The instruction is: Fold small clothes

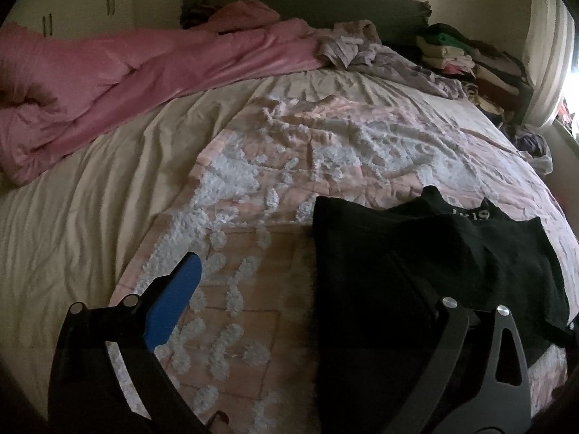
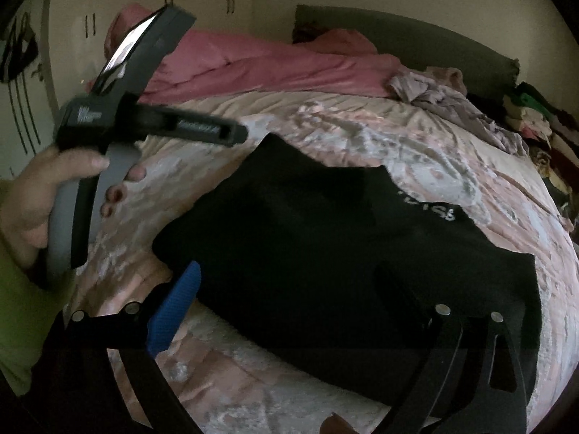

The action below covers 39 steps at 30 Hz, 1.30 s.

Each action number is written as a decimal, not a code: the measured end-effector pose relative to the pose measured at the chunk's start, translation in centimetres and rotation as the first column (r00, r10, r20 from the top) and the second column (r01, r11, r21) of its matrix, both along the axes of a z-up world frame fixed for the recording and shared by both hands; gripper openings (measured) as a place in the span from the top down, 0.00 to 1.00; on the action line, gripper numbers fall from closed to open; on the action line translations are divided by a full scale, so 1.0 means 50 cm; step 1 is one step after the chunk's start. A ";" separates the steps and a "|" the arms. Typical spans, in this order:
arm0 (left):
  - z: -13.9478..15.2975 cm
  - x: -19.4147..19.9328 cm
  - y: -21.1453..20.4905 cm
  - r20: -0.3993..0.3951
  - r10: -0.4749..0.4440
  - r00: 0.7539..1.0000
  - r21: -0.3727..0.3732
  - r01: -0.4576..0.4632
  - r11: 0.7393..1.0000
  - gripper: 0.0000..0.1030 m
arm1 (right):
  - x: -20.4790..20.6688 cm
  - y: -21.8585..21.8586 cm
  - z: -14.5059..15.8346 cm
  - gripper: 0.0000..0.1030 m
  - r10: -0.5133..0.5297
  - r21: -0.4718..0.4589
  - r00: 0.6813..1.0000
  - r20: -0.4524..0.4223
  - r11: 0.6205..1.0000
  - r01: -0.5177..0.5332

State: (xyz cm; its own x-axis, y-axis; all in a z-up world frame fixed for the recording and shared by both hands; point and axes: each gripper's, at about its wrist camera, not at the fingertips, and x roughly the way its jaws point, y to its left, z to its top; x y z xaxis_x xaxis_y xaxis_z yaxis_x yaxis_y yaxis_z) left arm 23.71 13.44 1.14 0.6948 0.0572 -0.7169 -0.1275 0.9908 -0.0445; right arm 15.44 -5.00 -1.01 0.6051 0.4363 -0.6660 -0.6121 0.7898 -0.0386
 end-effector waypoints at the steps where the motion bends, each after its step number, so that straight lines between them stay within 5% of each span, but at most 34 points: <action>1: -0.002 0.001 0.001 -0.003 0.001 1.000 -0.001 -0.001 1.000 0.10 | -0.001 0.009 -0.005 0.06 0.006 -0.004 1.000 -0.006 1.000 -0.006; 9: -0.022 0.013 0.009 -0.030 0.004 1.000 -0.008 -0.004 1.000 0.10 | -0.003 0.053 -0.042 0.06 0.021 -0.069 1.000 -0.017 0.997 -0.022; 21: -0.069 0.035 -0.002 -0.077 -0.030 0.997 -0.048 0.026 0.998 0.10 | -0.021 0.117 -0.108 0.05 0.064 -0.295 0.994 0.084 0.955 -0.036; 28: -0.113 0.053 0.000 -0.138 -0.077 0.987 -0.183 0.051 0.982 0.10 | -0.021 0.153 -0.131 0.08 0.072 -0.366 0.972 0.223 0.930 0.015; 29: -0.116 0.055 0.002 -0.140 -0.089 0.986 -0.218 0.057 0.974 0.10 | -0.026 0.159 -0.132 0.12 0.080 -0.376 0.964 0.253 0.926 0.022; 36: -0.127 0.065 0.008 -0.144 -0.108 0.984 -0.294 0.062 0.954 0.10 | -0.043 0.168 -0.136 0.79 0.120 -0.399 0.933 0.339 0.916 0.027; 39: -0.126 0.069 0.012 -0.138 -0.116 0.984 -0.349 0.061 0.935 0.17 | -0.044 0.151 -0.121 0.86 0.106 -0.360 0.930 0.351 0.933 0.030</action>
